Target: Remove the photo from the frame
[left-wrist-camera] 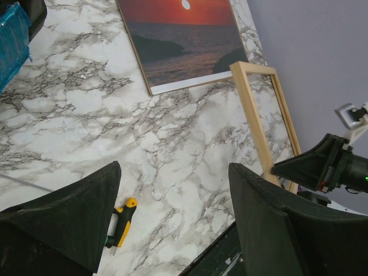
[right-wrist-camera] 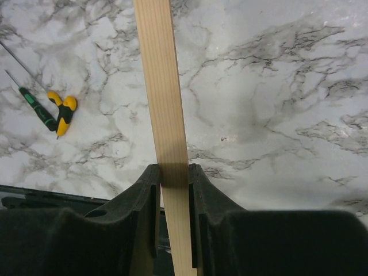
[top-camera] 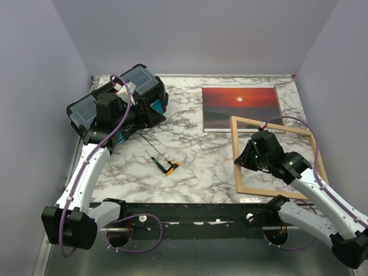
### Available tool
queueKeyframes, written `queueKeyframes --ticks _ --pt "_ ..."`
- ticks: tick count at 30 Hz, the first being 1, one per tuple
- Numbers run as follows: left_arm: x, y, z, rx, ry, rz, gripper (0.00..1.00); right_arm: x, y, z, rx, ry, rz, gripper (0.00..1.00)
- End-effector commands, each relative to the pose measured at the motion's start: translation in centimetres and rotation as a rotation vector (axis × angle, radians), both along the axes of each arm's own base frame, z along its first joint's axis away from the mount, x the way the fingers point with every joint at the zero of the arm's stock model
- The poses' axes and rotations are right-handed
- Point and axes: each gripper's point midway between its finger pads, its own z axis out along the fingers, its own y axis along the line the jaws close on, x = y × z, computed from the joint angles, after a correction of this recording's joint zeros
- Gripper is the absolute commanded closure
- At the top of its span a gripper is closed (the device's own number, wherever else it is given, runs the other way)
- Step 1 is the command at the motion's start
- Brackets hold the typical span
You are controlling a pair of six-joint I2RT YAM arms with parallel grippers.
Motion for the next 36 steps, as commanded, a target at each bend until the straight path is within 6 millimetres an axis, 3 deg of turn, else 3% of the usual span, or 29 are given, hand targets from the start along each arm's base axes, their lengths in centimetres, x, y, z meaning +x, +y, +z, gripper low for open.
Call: queueKeyframes --ticks 1,4,8,17,26,33,36 --pt "-0.2 -0.3 0.3 -0.004 -0.019 -0.021 0.22 2.1 3.4 -1.1 0.114 -0.033 0.050 0.99" --pt "-0.1 -0.3 0.1 -0.001 -0.014 -0.020 0.22 3.1 3.7 -2.6 0.083 -0.030 0.040 0.99" --pt "-0.1 -0.3 0.2 -0.002 -0.014 -0.022 0.22 3.0 4.6 -3.9 0.119 0.006 0.004 0.99" --pt "-0.1 -0.3 0.2 -0.003 -0.013 -0.026 0.22 -0.9 7.6 -8.4 0.128 0.110 0.035 0.99" --pt "0.0 -0.3 0.1 0.003 -0.012 -0.020 0.22 1.0 8.6 -8.1 0.085 0.037 0.026 0.95" --pt "-0.1 -0.2 0.0 0.007 -0.016 -0.019 0.22 2.8 9.6 -5.6 0.045 -0.053 0.104 0.62" --pt "-0.2 -0.4 0.2 -0.001 -0.023 -0.030 0.22 4.1 9.2 -4.4 -0.017 -0.137 0.133 0.38"
